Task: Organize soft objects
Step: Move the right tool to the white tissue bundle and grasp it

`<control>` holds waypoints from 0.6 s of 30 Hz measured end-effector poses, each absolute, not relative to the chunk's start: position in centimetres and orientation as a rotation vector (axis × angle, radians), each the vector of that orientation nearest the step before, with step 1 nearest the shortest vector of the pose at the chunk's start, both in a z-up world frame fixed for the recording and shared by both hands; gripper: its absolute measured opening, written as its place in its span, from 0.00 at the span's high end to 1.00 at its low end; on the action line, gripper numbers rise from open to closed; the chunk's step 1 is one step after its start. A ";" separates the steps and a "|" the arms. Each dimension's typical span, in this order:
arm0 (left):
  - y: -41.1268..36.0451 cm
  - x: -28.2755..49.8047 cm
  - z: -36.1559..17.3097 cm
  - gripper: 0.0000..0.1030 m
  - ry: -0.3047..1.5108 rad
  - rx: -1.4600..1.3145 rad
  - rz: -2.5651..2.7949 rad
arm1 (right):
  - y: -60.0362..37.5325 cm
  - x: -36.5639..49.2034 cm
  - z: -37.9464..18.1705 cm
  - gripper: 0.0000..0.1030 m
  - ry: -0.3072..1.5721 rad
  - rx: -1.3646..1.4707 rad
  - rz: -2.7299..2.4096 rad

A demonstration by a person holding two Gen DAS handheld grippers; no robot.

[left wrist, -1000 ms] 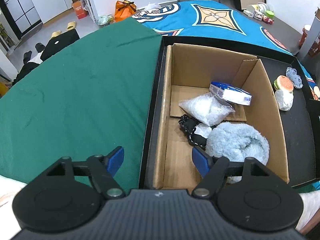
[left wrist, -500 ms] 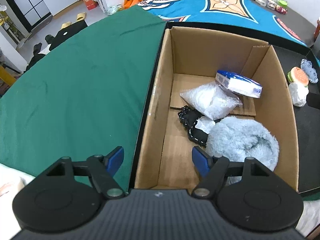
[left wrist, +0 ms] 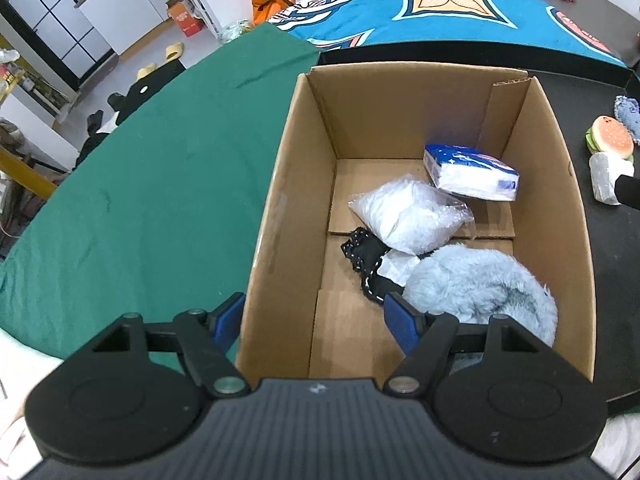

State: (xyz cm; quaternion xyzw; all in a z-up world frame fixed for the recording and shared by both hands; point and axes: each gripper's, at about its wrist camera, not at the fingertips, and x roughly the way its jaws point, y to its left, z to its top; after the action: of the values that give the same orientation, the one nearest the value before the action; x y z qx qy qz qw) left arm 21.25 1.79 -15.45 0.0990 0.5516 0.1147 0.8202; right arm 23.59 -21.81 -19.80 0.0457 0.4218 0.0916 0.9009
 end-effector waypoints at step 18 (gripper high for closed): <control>0.5 22.1 -15.5 0.29 1.180 0.253 0.279 | -21.7 25.7 -22.8 0.60 0.899 0.036 0.185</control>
State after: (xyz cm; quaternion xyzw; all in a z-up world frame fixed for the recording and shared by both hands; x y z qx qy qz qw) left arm 22.14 0.52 -15.51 0.1186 0.5529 0.1306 0.8143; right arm 25.66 -21.73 -22.82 0.0176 0.4338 0.0892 0.8964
